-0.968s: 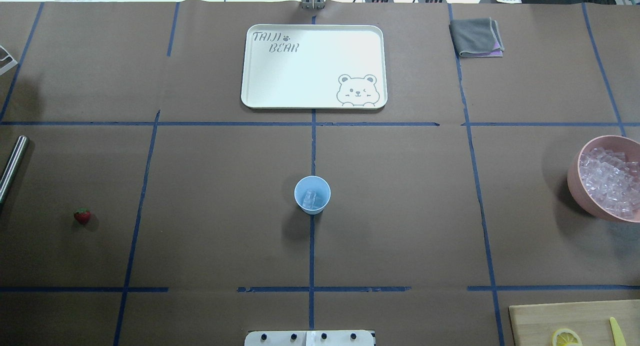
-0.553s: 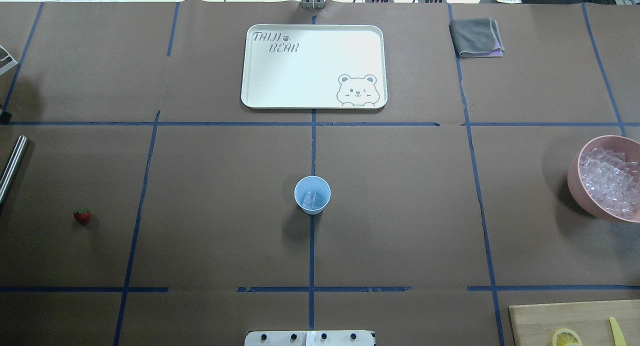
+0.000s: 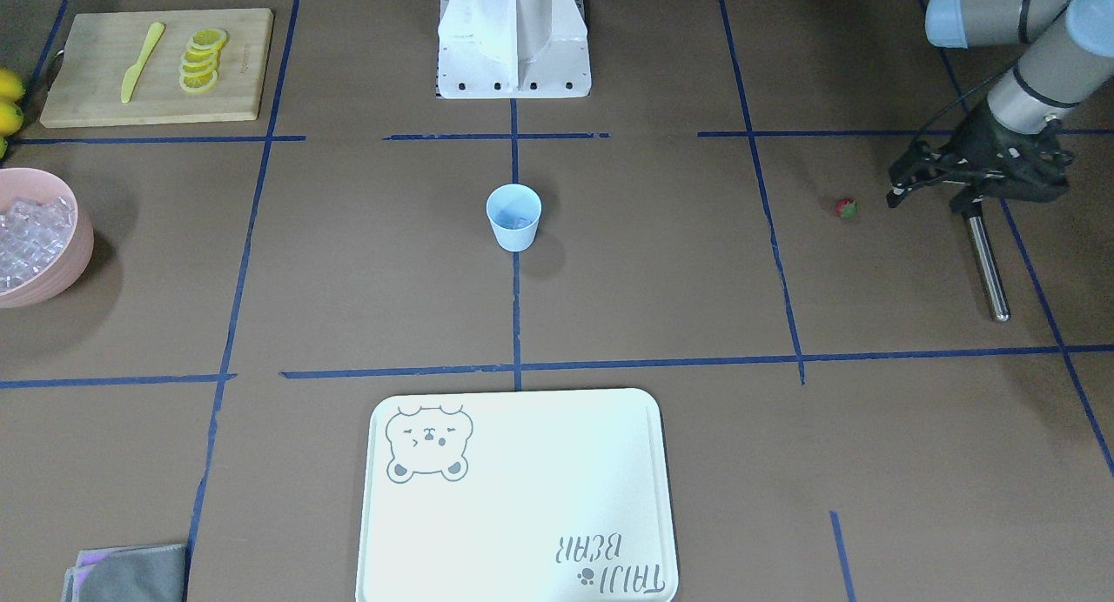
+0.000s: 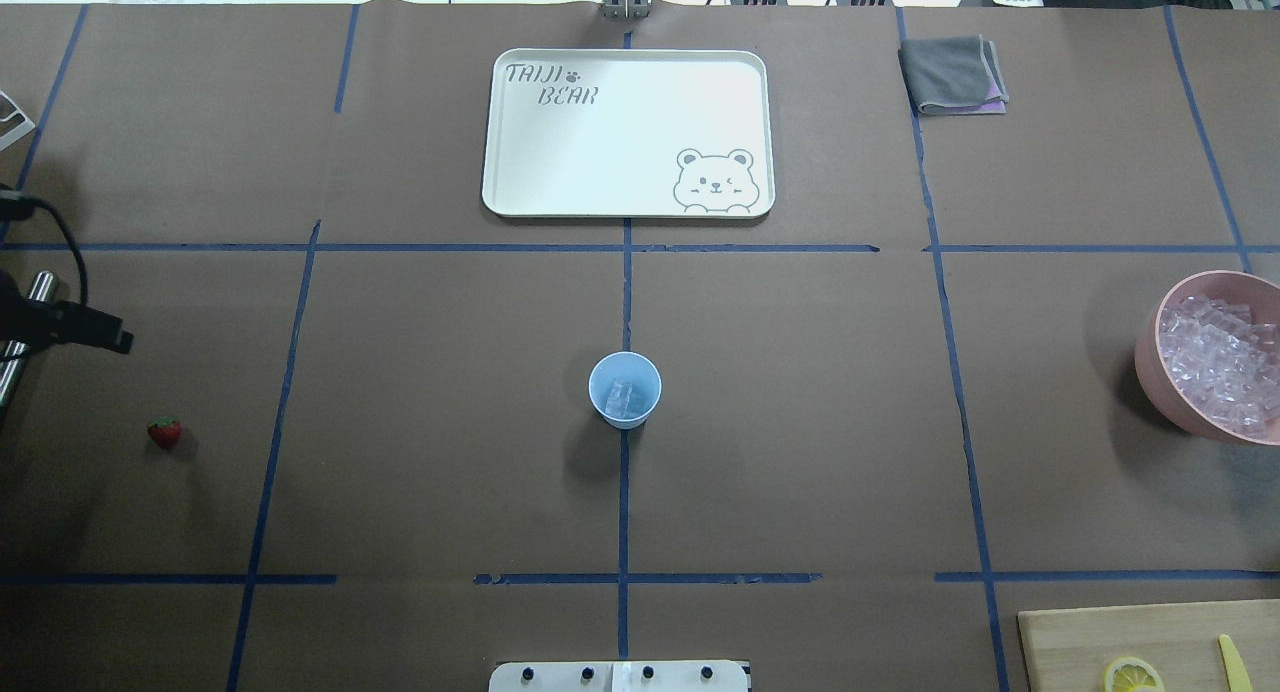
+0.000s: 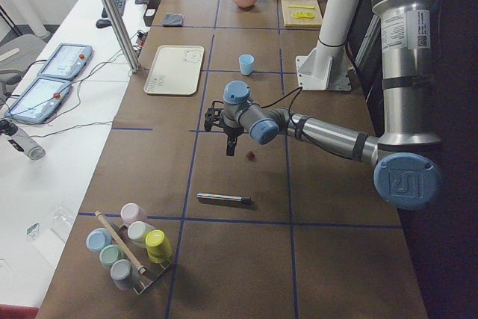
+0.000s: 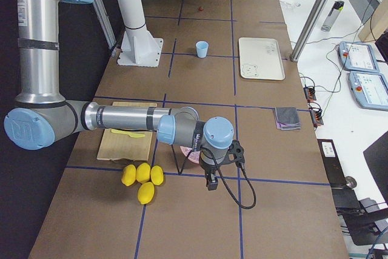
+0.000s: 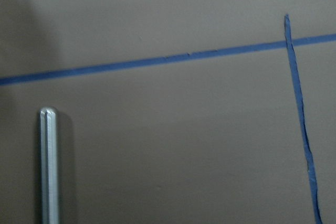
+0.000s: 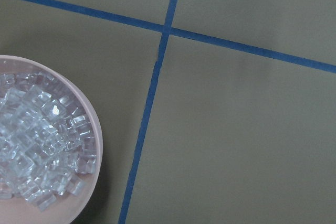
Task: Mash ice and strawberries in cup
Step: 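Lower the left gripper onto the red strawberry beside the steel muddler, then grasp the red strawberry with the left gripper and lift it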
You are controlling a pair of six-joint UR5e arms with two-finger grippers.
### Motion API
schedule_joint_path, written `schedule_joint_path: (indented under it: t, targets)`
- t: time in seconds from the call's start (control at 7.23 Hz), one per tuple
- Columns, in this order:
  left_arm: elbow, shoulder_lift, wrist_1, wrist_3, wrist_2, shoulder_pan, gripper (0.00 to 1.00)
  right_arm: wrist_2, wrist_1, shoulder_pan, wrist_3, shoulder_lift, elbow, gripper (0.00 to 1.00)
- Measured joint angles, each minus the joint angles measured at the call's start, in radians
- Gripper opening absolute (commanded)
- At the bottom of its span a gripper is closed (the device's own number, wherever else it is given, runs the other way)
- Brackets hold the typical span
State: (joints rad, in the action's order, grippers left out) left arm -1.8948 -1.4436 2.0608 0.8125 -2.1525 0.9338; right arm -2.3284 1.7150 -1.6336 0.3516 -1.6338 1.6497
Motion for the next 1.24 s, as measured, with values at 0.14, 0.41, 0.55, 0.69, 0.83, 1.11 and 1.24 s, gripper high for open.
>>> schedule_joint_path:
  t: [0.14, 0.41, 0.55, 0.69, 0.83, 1.11, 1.24]
  targets:
    - [0.002, 0.004, 0.019, 0.043, 0.037, -0.053, 1.00, 0.001, 0.000, 0.000, 0.001, -0.002, -0.001, 0.99]
    - [0.021, 0.007, 0.027, 0.069, 0.081, -0.130, 1.00, 0.004, 0.000, 0.000, 0.003, -0.006, 0.000, 0.99]
    - [0.034, 0.008, 0.028, 0.071, 0.086, -0.150, 1.00, 0.005, 0.000, 0.000, 0.003, -0.009, -0.001, 0.99]
    - [0.048, 0.008, 0.029, 0.070, 0.088, -0.164, 1.00, 0.005, 0.000, 0.000, 0.003, -0.014, -0.001, 0.99]
    - [0.061, 0.008, 0.031, 0.070, 0.089, -0.174, 1.00, 0.005, 0.000, 0.000, 0.003, -0.017, -0.001, 0.99]
    - [0.073, 0.006, 0.033, 0.069, 0.089, -0.198, 0.97, 0.004, 0.000, 0.000, 0.003, -0.019, 0.001, 0.99]
    - [0.078, 0.006, 0.033, 0.069, 0.089, -0.210, 0.87, 0.004, 0.000, 0.000, 0.003, -0.020, 0.001, 0.99]
